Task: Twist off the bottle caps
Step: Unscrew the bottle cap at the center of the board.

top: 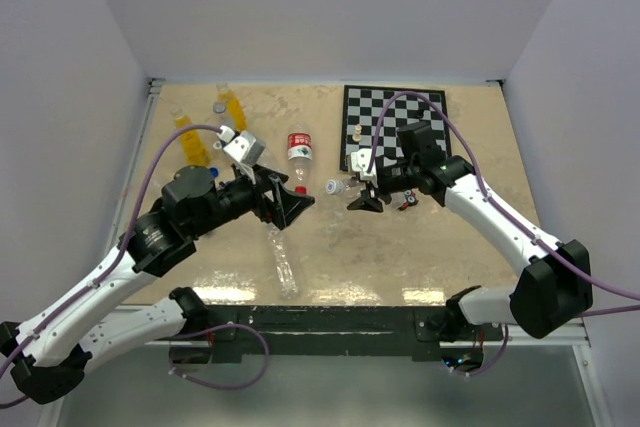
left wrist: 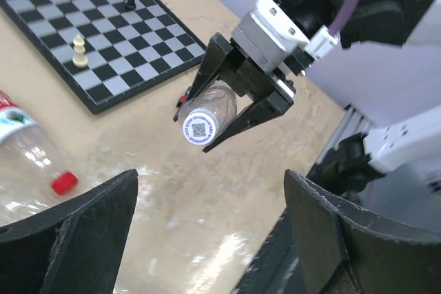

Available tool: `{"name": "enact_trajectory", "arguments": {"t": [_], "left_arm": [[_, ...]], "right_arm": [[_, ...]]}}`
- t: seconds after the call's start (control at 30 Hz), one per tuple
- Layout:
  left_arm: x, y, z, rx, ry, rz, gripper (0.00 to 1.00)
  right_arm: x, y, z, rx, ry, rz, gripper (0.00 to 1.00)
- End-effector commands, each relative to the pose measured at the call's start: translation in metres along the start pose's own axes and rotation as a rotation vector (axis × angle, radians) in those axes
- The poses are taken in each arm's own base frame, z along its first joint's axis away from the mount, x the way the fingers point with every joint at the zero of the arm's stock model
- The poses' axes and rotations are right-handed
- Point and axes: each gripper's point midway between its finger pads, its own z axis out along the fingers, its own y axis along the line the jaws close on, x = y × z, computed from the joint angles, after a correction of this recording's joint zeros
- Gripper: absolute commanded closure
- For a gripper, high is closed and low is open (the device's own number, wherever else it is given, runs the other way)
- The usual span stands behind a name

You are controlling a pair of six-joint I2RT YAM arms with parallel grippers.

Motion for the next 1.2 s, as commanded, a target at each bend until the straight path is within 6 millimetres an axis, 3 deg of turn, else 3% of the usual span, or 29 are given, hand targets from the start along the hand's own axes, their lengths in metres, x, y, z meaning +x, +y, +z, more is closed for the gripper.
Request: {"name": "enact_trajectory", "arguments": {"t": [0.0,0.17,0.33,0.6,0.87,1.17], "left_arm": [[0.005,-0.004,0.002,0.111,0.015,0.324,0.09],[0.019,-0.003,0.006,0.179,0.021,0.484,0.09],[0.012,-0.010,0.011,0.234,0.002,0.610,0.09],[0.013,-0.014,0.030,0.289,0.030,0.683,0.10],[0.008,-0.019,0.033,0.347,0.007,0.833,0.10],[0.011,-0.023,0.054,0.399,0.045,0.843,0.15]], "right_arm": [[-0.017,-0.004,-0.006,0.004,-0.029,-0.053,1.00],[-0.013,-0.003,-0.004,-0.003,-0.022,-0.053,1.00],[-0.012,-0.001,-0.003,-0.015,-0.023,-0.051,1.00],[-0.010,-0.001,-0.003,-0.019,-0.016,-0.054,1.00],[-0.008,0.000,-0.001,-0.033,-0.017,-0.055,1.00],[-0.009,0.002,-0.002,-0.040,-0.019,-0.060,1.00]]}}
